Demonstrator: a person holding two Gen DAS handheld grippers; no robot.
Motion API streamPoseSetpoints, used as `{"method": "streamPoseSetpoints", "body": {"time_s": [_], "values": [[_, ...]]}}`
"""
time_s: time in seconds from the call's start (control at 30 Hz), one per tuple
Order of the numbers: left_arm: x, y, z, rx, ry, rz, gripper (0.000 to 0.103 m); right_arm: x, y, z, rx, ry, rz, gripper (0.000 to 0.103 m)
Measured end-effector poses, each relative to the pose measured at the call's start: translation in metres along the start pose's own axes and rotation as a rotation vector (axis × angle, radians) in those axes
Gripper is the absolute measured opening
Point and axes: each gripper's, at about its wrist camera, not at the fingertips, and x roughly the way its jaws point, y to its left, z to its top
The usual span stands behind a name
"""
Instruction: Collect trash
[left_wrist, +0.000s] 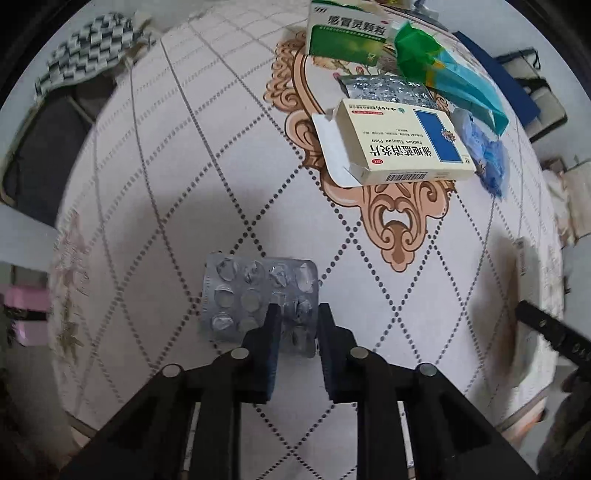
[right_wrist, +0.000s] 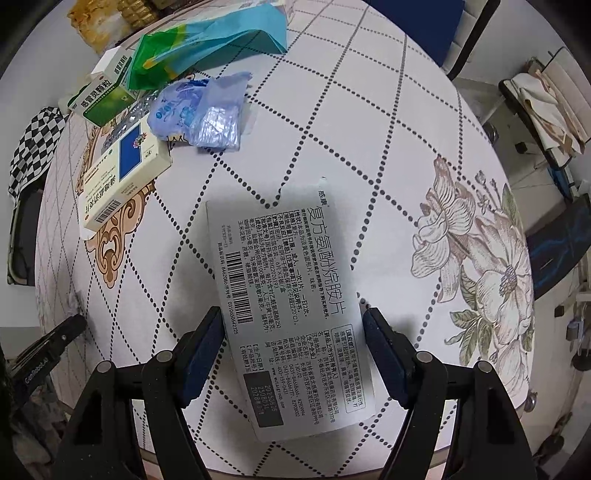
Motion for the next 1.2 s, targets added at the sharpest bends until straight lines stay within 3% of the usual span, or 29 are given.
{"method": "streamPoseSetpoints", "body": {"time_s": [0.27,0.5,0.67,0.8,0.93,0.97,1.0,1.03,1.13,1.2], "values": [[-0.029,-0.001,-0.028,0.004,-0.058,-0.011,0.005,-0.017,0.004,-0.01,-0.012,-0.043,0.007,0.078],[-0.086,0.016,-0.053,-0.013,-0.145,-0.107,0.003,-0.049,0.01,-0.039,-0.029,-0.082,0.071,0.078],[-0.098,0.018,-0.064,-0.001,-0.182,-0.187,0.004,-0.064,0.013,-0.075,-0.033,-0.101,0.087,0.078],[-0.071,0.032,-0.058,-0.029,-0.13,-0.206,0.006,-0.059,0.008,-0.087,0.005,-0.086,0.072,0.078],[-0.031,0.06,-0.055,-0.19,-0.023,-0.282,0.006,-0.051,0.003,-0.08,0.019,-0.084,0.043,0.078],[-0.024,0.064,-0.055,-0.224,-0.001,-0.3,0.015,-0.049,0.002,-0.079,0.024,-0.083,0.041,0.078],[-0.019,0.067,-0.056,-0.248,0.012,-0.304,0.037,-0.048,0.001,-0.076,0.031,-0.081,0.038,0.078],[-0.018,0.067,-0.056,-0.262,0.012,-0.31,0.045,-0.045,0.001,-0.073,0.039,-0.076,0.036,0.078],[-0.019,0.061,-0.055,-0.246,0.009,-0.291,0.047,-0.04,-0.001,-0.066,0.05,-0.069,0.034,0.078],[-0.027,0.045,-0.051,-0.124,-0.008,-0.239,0.047,-0.037,-0.001,-0.062,0.038,-0.056,0.038,0.078]]}}
